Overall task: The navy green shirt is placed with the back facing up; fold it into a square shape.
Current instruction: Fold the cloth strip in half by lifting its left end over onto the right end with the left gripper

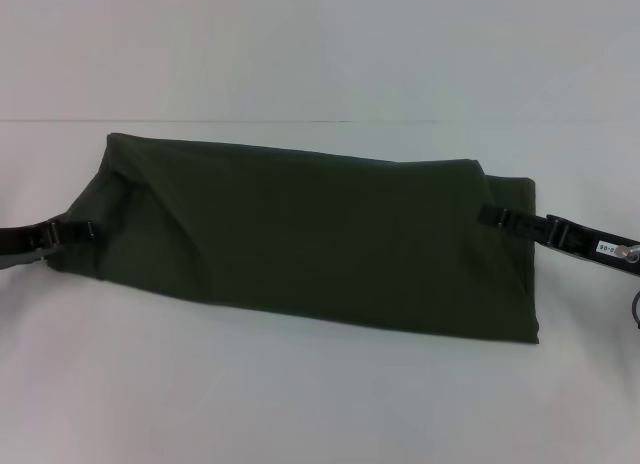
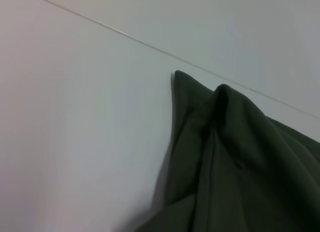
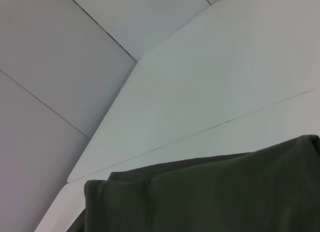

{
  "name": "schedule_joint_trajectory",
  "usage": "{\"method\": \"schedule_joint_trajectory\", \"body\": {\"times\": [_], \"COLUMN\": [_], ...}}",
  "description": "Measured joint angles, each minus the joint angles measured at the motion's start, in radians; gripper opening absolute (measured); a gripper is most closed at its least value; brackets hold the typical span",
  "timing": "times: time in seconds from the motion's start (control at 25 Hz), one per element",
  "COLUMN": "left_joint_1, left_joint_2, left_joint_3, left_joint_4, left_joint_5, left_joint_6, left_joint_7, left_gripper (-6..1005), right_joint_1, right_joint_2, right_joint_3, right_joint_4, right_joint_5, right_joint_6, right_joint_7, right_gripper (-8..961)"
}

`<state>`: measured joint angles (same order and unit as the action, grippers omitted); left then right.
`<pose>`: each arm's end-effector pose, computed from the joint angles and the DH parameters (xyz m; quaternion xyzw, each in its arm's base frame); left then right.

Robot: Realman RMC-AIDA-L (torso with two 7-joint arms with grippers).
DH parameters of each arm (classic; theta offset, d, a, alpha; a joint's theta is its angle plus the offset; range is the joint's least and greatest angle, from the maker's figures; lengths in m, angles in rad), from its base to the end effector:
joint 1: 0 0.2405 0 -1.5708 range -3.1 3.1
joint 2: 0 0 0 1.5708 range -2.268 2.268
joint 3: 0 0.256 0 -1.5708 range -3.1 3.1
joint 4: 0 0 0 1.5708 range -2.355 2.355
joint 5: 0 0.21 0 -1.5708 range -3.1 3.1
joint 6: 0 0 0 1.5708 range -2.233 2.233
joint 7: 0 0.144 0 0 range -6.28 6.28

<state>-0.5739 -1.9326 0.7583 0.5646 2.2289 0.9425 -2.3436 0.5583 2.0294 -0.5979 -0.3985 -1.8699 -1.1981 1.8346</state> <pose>-0.3560 0.3896 0.0552 -0.6989 -0.6223 -0.1274 0.3287 0.3079 0.3606 -0.0029 -0.7553 0.5417 0.3073 0.2043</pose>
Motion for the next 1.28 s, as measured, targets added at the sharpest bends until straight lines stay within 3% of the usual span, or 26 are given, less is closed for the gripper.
{"method": "schedule_joint_trajectory", "body": {"times": [0.32,0.56,0.68,0.88,0.96,1.08,1.28], "left_joint_1": [0.012,0.011,0.009,0.009,0.011,0.016,0.025], "left_joint_2": [-0.007,-0.008,-0.008,-0.008,-0.007,-0.003,0.004], "left_joint_3": [-0.014,-0.010,-0.010,-0.010,-0.010,-0.010,-0.017], "left_joint_4": [0.010,0.014,0.015,0.013,0.015,0.017,0.025], "left_joint_5": [-0.001,-0.001,0.000,0.000,0.000,0.000,0.000], "left_joint_6": [-0.006,-0.012,-0.014,-0.015,-0.014,-0.007,0.023], "left_joint_7": [0.000,0.002,0.012,0.023,0.023,0.026,0.037], "left_gripper": [758,552,337,105,71,19,2], "right_joint_1": [0.000,0.000,0.001,0.002,0.002,0.003,0.005], "right_joint_2": [0.001,0.002,0.003,0.003,0.001,-0.011,-0.069], "right_joint_3": [0.000,0.000,0.000,0.000,-0.001,-0.019,-0.080], "right_joint_4": [0.001,0.001,0.001,0.001,0.001,0.001,-0.030], "right_joint_5": [0.000,0.000,0.000,0.000,0.000,-0.001,-0.086], "right_joint_6": [0.000,0.000,0.000,0.000,0.000,-0.011,-0.078], "right_joint_7": [0.001,0.003,0.002,0.004,0.006,0.016,0.151], "right_gripper": [895,895,895,895,895,896,896]}}
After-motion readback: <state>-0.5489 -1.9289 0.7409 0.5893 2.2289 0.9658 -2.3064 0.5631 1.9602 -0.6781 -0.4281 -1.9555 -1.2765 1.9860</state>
